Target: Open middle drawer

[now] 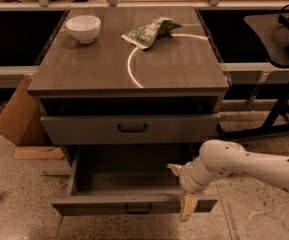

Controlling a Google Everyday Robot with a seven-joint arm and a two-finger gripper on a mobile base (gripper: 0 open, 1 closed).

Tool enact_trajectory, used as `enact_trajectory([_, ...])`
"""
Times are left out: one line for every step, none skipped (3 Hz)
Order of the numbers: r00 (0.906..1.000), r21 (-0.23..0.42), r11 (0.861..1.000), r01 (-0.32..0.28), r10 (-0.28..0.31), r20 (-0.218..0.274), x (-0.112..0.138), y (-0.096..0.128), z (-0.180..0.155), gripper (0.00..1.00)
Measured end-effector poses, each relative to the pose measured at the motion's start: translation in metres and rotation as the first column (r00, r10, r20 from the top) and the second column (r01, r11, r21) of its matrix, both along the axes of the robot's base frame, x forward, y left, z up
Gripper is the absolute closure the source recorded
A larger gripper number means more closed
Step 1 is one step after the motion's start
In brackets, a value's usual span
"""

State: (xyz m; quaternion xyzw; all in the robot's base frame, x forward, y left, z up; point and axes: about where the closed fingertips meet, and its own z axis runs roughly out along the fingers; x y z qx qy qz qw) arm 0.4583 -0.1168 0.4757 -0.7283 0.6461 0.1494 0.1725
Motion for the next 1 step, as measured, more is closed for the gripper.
enact_trajectory([0.9991,-0.016,1.000,-0.009,0.009,0.041,-0.0007,-0.0211,0.0449,0.00])
